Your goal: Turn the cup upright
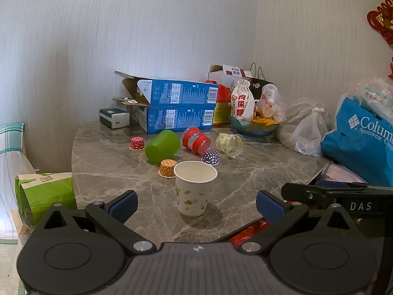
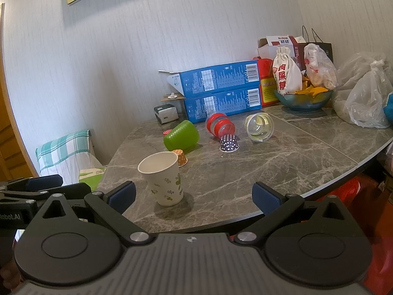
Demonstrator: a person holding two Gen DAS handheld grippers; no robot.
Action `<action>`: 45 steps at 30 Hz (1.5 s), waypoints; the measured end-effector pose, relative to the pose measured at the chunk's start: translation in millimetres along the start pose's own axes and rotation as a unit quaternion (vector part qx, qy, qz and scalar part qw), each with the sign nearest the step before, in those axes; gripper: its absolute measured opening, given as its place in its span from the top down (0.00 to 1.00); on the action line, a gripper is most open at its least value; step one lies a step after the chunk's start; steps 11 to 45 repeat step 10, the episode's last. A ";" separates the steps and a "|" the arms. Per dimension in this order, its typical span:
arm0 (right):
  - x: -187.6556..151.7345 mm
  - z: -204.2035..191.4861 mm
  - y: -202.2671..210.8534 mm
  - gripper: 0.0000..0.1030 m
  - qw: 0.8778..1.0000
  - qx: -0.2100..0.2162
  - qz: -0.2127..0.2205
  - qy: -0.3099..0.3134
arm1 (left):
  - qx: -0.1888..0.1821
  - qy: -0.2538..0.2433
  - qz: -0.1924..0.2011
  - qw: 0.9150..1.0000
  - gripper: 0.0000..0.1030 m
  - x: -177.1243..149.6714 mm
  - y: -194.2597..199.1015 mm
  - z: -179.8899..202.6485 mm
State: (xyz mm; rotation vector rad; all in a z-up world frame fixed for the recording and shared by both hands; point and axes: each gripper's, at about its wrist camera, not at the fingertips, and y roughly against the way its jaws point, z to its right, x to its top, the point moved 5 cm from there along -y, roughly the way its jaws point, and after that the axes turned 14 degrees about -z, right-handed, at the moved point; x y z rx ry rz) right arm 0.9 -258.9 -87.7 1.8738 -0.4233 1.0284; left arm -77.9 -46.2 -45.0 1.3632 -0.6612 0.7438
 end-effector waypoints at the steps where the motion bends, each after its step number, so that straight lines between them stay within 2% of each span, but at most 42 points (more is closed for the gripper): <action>1: 0.0 0.2 0.0 0.01 1.000 0.000 0.000 0.000 | 0.000 0.000 0.000 1.000 0.00 0.0 0.0 -0.1; 10: -0.1 0.2 -0.3 0.01 1.000 0.000 0.000 -0.001 | 0.004 0.002 0.012 1.000 0.00 -0.1 1.4 -2.1; 45: -0.1 0.2 -0.3 0.01 1.000 0.000 0.000 -0.001 | 0.004 0.002 0.012 1.000 0.00 -0.1 1.4 -2.1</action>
